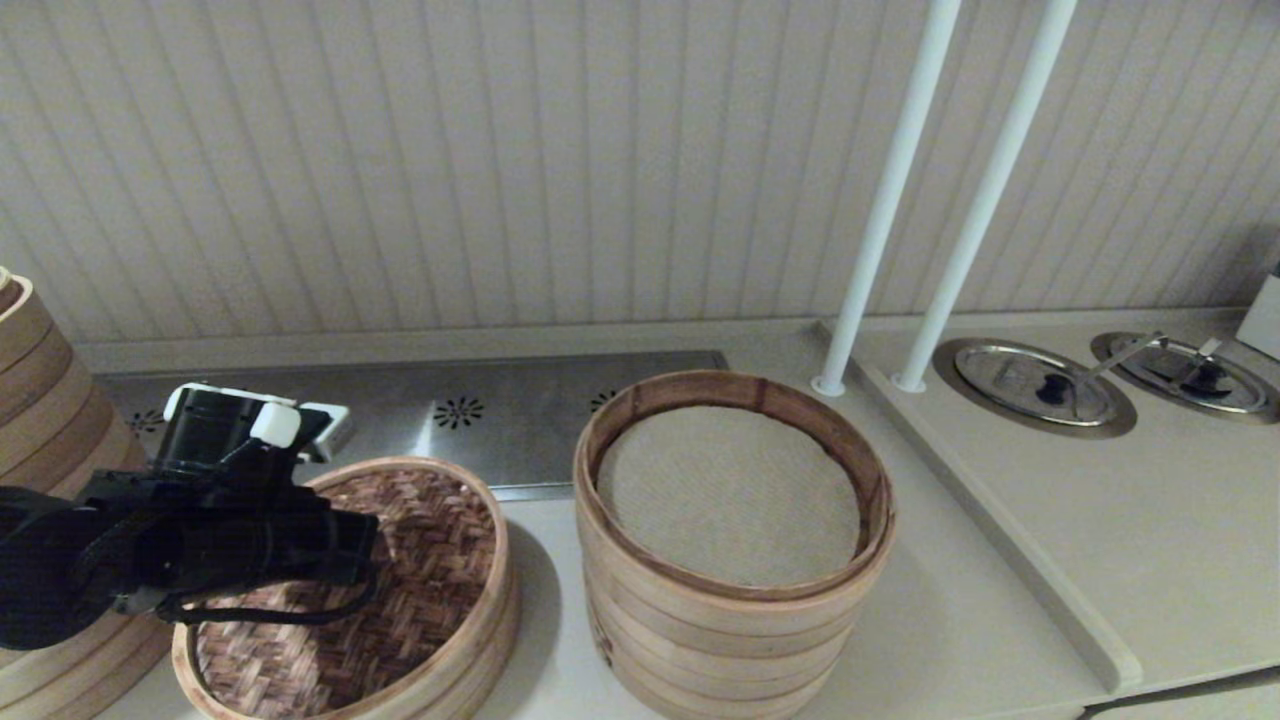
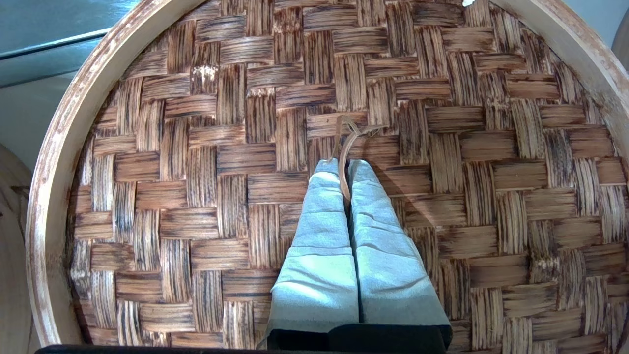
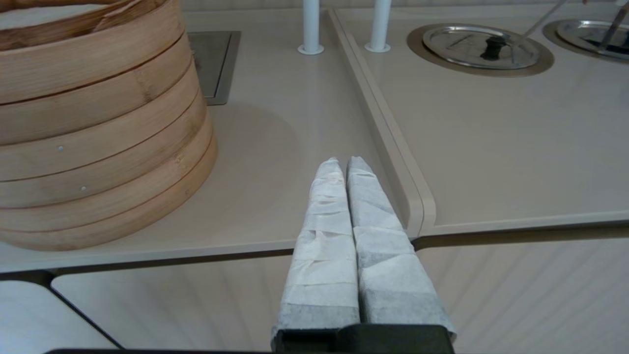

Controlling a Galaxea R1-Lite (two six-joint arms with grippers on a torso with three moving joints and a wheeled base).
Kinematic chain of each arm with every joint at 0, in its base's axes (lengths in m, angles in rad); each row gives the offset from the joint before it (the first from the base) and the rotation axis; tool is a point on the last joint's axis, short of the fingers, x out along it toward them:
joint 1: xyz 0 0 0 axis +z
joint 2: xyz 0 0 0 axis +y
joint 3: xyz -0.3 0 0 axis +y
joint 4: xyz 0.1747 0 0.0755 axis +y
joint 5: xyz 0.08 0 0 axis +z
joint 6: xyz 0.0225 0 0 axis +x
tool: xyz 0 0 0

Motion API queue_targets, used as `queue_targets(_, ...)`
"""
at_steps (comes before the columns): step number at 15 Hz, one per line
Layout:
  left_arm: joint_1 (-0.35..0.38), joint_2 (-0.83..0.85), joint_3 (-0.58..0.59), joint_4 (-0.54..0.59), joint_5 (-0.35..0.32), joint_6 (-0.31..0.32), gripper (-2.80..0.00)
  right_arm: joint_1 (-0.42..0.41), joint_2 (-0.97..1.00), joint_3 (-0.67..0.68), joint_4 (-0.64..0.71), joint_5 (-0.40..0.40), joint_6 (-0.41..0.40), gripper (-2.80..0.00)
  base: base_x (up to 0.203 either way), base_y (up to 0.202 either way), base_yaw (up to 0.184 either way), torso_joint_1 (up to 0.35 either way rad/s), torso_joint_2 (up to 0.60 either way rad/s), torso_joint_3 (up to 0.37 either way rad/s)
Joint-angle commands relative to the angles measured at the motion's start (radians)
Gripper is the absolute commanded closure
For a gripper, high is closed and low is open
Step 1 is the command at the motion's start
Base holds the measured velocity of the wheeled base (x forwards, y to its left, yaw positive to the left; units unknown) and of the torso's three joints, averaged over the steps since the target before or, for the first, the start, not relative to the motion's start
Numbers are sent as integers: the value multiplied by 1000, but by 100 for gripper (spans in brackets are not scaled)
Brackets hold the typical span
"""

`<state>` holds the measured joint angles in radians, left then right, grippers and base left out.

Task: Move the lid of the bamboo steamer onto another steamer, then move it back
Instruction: Pick up the steamer

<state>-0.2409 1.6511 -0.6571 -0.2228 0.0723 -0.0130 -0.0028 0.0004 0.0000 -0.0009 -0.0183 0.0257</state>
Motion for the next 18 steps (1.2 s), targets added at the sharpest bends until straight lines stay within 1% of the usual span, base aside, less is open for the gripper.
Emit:
queue_targets(1,0,-2,-2,-1,-2,-2,0,0,0,2,-1,0,0,0,0,0,0,0,0,0)
queue_targets(7,-3,-24,-30,-2,-3,-4,0,0,0,2,-1,0,0,0,0,0,0,0,0,0)
queue_targets(9,-16,-31,-35,-1,1,-2,0,0,0,2,0,0,0,0,0,0,0,0,0,0)
queue_targets(12,-20,-33,-45,-1,29,1,0,0,0,3,1,0,0,0,0,0,0,0,0,0)
queue_targets(16,-23,-55,-46,4,29,2,0,0,0,2,-1,0,0,0,0,0,0,0,0,0)
queue_targets(18,-27,-79,-50,17,19,4,0,0,0,2,-1,0,0,0,0,0,0,0,0,0)
